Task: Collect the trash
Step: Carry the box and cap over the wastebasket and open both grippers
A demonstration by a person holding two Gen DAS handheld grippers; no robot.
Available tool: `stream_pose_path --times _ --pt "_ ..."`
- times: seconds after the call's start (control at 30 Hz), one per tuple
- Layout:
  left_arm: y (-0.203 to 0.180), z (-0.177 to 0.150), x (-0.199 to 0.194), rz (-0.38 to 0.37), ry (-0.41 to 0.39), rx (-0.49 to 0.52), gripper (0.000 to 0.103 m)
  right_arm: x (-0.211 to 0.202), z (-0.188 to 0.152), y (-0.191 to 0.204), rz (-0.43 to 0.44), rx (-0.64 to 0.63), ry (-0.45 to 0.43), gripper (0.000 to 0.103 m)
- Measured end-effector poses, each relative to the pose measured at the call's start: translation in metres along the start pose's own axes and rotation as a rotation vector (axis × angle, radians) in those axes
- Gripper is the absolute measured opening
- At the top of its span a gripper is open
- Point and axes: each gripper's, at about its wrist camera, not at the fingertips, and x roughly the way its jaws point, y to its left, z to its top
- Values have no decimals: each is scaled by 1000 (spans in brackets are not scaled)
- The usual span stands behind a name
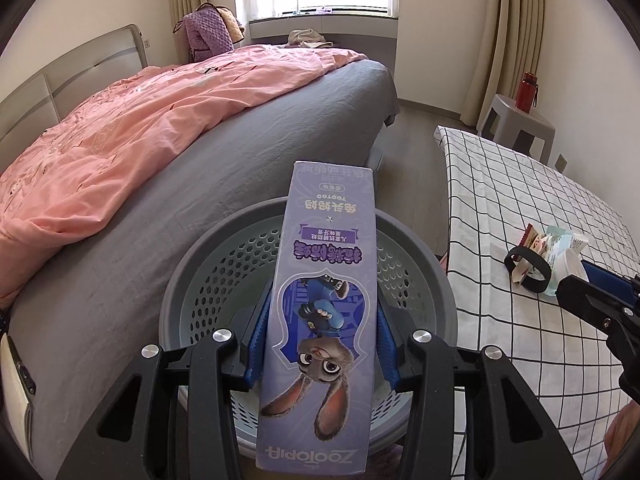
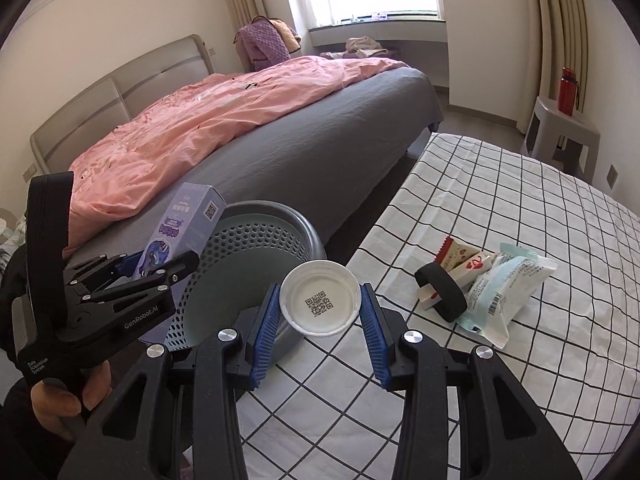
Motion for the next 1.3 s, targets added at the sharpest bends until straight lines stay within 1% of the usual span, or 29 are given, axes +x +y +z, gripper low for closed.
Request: stream_pose_path --times 0.23,0.4,0.73,0.97,1.0,1.03,1.07,1.1,1.3 --pt "19 -4 18 27 34 -23 44 35 7 27 74 -44 40 40" --pt "32 -8 23 47 43 -25 44 59 7 38 100 -57 79 40" --pt "45 -9 31 47 59 -36 44 80 6 45 100 -58 118 40" --pt "49 -10 33 44 64 -48 44 80 8 47 90 -66 103 42" --pt "49 -9 33 43 67 -47 46 79 9 47 89 -66 99 46" --pt "49 -9 32 46 67 -45 50 79 9 47 88 -64 96 49" --pt "49 -9 31 52 63 -44 59 78 10 46 89 -60 92 53" --pt "50 -9 29 57 54 -43 61 77 10 46 90 -56 86 56" --pt "51 -9 24 71 44 -43 62 71 8 47 85 -58 76 57"
